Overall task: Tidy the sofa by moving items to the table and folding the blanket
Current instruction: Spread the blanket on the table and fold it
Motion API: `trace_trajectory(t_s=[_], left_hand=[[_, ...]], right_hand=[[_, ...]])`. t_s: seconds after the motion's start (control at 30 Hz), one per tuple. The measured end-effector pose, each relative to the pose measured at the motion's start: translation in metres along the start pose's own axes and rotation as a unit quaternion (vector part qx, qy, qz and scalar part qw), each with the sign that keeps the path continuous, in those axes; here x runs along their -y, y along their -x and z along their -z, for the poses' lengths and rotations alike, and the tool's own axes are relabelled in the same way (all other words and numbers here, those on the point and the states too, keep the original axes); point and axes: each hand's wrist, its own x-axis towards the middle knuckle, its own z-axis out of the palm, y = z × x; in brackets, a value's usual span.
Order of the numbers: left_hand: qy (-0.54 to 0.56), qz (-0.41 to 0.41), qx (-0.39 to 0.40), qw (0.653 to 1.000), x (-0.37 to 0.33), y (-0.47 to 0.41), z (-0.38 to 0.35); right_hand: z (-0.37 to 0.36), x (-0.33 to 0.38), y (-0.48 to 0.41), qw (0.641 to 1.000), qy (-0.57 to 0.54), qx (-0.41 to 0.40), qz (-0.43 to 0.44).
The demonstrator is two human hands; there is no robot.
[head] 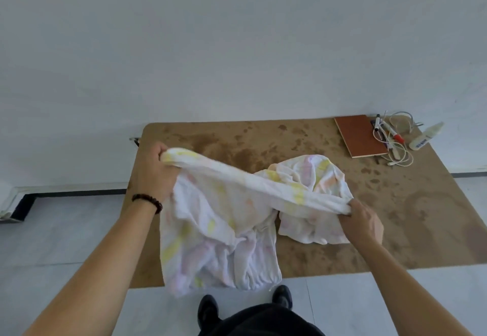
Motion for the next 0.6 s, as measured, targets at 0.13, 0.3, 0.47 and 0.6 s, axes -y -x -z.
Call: trace_trajectory(t_s=[0.13,0.3,0.47,0.6], left_hand=[[0.0,-0.11,-0.141,0.984,-0.011,0.004,0.0],[-0.308,0.038,0.268,0.912,0.083,0.063,-0.05],[-0.153,0.296,0.297,0.895,0.134,0.144,-0.064],[-0.156,0.374,0.237,0.883,0.151,0.155,-0.07]], right_hand=[[-0.016,0.009,-0.001,0.999,-0.024,0.015,0.04],[-0.058,-0.003,0.023,0.979,-0.029,0.204,0.014],[-0.084,-0.02,0.058,0.962,-0.018,0.271,-0.028],[-0.096,-0.011,0.076,0.973,-0.016,0.221,-0.059]])
